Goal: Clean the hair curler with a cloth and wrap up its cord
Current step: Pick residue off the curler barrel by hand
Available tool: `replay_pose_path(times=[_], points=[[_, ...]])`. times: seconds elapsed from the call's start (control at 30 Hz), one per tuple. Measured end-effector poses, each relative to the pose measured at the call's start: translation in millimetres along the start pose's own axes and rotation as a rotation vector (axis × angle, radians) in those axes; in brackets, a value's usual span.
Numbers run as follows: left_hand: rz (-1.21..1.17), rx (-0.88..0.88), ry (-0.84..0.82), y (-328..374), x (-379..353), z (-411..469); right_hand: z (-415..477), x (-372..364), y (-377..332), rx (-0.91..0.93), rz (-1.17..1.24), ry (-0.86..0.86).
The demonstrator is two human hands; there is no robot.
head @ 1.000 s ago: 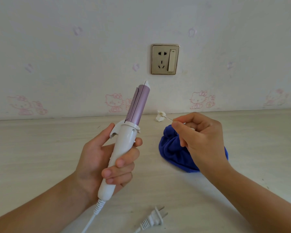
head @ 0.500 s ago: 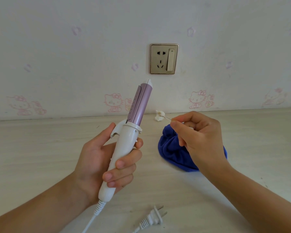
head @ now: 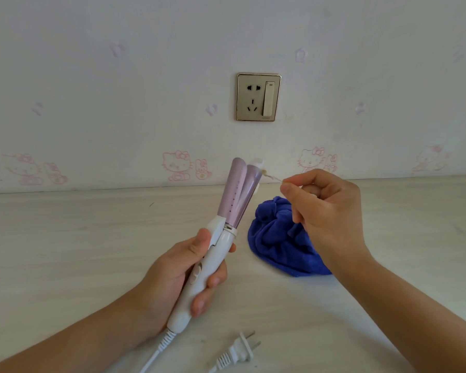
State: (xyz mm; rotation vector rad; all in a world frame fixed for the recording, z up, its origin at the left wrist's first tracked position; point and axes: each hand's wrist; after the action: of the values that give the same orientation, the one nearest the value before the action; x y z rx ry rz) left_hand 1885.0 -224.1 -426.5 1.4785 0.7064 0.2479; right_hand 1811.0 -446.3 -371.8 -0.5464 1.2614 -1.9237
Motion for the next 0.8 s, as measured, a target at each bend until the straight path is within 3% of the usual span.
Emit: replay_pose_path(times=[0.3,0.5,0.6,0.73,0.8], points=[[0.081,0.021,-0.019,2.0,-4.4,-2.7,-7.5,-8.0,4.8,0.064,-0.132,-0.15],[-0.005,0.063,-0.047,5.6,0.0,-2.0,-28.9,-22.3,16.3,-0.089,-0.029,-0.395],[-0.033,0.104,-0.093,7.4,3.0,-0.4,-23.4,-18.1,12.7,-0.008,-0.09,-0.327],[-0.05,0.149,-0.173,10.5,5.6,1.0,-4.4,-5.5,7.6,0.067,-0.16,-0.103],[-0.062,0.153,-0.187,10.9,6.9,0.6,-2.1,-3.7,8.8,0.066,-0.146,-0.091]])
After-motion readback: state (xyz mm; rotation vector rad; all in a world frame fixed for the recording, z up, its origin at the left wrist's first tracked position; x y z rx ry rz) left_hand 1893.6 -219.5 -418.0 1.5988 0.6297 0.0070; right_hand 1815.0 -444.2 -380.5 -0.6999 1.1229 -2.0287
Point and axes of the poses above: each hand's wrist, its own z-axis towards the middle knuckle, its own x-axis out of the back of the hand, y = z × x, and after that the axes turned 4 degrees about z, right-handed
